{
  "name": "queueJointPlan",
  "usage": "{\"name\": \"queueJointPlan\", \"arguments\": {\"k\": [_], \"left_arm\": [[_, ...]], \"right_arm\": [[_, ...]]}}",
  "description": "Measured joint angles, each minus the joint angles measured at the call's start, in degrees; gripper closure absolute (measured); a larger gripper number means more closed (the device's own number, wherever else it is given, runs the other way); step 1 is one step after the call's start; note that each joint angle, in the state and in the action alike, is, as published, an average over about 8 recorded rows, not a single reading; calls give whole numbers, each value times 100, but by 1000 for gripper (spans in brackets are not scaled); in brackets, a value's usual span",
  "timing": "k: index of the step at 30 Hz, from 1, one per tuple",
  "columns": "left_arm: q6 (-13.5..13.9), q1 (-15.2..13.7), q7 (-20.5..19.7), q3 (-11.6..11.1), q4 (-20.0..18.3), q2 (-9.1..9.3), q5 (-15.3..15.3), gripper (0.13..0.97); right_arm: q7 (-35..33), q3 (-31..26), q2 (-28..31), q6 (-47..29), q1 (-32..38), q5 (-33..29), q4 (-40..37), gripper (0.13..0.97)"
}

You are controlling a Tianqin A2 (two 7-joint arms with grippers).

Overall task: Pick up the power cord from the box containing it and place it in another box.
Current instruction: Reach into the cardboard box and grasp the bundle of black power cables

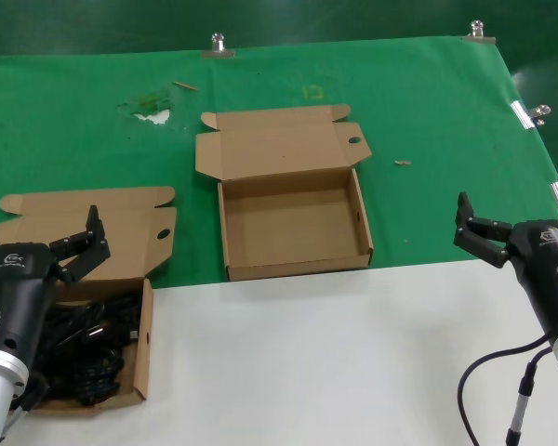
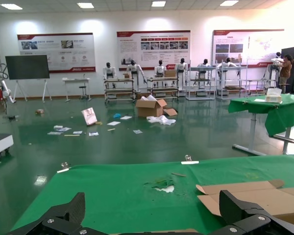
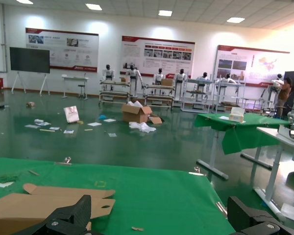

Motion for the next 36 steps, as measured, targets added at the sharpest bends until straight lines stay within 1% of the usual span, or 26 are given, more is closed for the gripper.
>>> {"name": "queueJointPlan", "arguments": {"k": [27, 33, 36], "left_arm": [[0, 0, 0, 0, 0, 0, 0, 132], [2, 5, 2, -5, -6, -1, 3, 132], [19, 43, 27, -76, -52, 0, 32, 132]], "right_arm": [[0, 0, 0, 0, 0, 0, 0, 138], [0, 0, 0, 0, 0, 0, 0, 189], [0, 0, 0, 0, 0, 0, 0, 206]]}}
